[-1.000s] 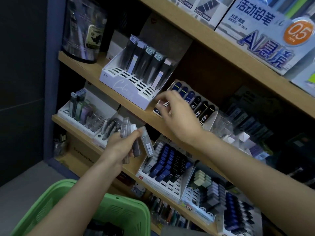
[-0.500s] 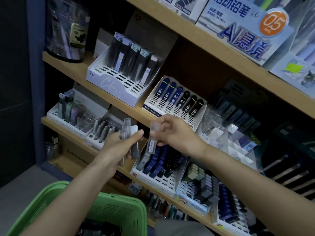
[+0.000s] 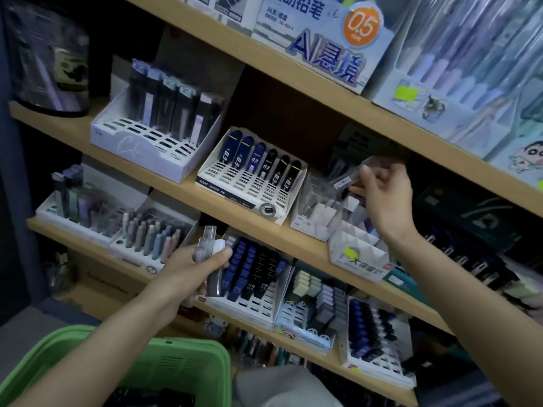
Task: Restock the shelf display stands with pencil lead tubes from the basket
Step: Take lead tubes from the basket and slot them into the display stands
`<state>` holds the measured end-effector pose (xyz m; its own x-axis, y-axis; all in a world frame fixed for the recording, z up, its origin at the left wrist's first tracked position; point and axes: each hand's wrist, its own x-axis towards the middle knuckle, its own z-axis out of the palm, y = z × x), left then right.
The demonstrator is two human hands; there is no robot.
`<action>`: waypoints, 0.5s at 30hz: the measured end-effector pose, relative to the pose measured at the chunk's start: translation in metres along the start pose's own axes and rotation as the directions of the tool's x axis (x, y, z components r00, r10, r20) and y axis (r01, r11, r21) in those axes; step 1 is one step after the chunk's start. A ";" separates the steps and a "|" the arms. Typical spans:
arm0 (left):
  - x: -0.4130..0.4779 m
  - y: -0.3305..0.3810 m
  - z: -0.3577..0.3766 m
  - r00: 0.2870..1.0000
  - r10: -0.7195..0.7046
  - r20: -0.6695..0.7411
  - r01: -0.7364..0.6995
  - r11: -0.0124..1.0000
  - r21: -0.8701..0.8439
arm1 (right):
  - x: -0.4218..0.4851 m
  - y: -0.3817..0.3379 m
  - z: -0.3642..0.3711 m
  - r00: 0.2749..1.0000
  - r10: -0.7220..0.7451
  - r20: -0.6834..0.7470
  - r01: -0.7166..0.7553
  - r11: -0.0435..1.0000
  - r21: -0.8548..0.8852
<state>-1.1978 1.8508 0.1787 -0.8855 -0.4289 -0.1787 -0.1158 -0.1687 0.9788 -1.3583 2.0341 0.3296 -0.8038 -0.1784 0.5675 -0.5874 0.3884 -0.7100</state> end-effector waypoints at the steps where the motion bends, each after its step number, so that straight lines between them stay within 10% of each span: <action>1: -0.001 0.002 0.005 1.000 0.004 0.002 -0.004 1.000 0.007 | 0.004 0.005 -0.002 1.000 0.019 -0.023 -0.019 1.000 -0.001; 15: -0.004 0.027 0.037 0.998 0.060 -0.004 -0.059 0.996 0.072 | 0.005 0.024 0.008 0.956 -0.186 0.228 0.239 0.942 -0.234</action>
<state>-1.2146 1.8810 0.2095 -0.8892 -0.4415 -0.1201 -0.0952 -0.0784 0.9924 -1.3776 2.0350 0.3123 -0.6806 -0.4491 0.5789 -0.7238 0.5348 -0.4360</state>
